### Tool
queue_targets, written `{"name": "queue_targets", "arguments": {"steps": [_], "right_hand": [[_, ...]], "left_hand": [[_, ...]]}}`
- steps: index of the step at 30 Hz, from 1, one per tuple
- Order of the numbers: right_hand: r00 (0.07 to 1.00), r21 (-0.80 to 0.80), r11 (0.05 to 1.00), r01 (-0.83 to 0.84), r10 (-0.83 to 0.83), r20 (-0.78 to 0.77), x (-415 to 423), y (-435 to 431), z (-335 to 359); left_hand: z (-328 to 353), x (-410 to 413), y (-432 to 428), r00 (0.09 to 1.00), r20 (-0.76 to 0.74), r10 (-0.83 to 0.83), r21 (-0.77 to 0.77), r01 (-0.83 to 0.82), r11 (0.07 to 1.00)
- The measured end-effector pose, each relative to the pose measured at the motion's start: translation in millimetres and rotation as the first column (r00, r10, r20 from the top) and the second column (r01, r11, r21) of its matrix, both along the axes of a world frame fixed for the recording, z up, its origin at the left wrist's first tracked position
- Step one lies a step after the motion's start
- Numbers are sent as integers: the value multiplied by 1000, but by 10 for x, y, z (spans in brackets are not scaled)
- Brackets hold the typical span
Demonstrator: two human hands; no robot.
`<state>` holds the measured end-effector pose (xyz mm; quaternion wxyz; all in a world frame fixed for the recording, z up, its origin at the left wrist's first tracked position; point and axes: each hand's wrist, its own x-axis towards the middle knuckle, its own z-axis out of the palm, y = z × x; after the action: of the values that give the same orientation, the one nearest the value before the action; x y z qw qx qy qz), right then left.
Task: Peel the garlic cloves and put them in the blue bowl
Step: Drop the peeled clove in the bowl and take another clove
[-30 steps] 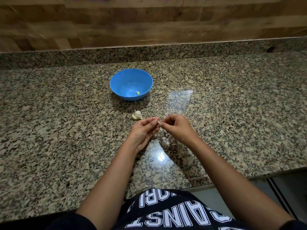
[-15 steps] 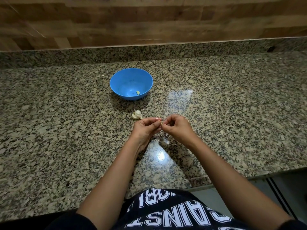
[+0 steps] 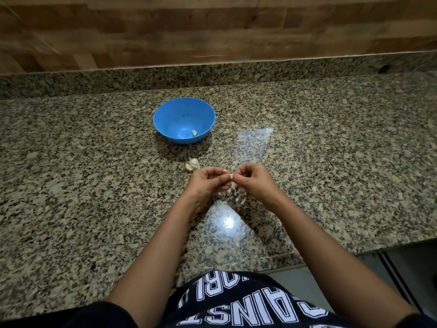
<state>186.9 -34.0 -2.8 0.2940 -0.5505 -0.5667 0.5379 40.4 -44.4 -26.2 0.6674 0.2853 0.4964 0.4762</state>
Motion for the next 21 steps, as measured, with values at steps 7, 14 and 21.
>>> {"name": "queue_targets", "arguments": {"steps": [7, 14, 21], "right_hand": [[992, -105, 994, 28, -41, -117, 35, 77, -50], [972, -200, 979, 34, -80, -223, 33, 173, -89], [930, -323, 945, 47, -159, -331, 58, 250, -102]], "left_hand": [[4, 51, 51, 998, -60, -27, 16, 28, 999], [5, 44, 140, 958, -275, -83, 77, 108, 991], [-40, 42, 174, 983, -173, -55, 88, 71, 994]]}}
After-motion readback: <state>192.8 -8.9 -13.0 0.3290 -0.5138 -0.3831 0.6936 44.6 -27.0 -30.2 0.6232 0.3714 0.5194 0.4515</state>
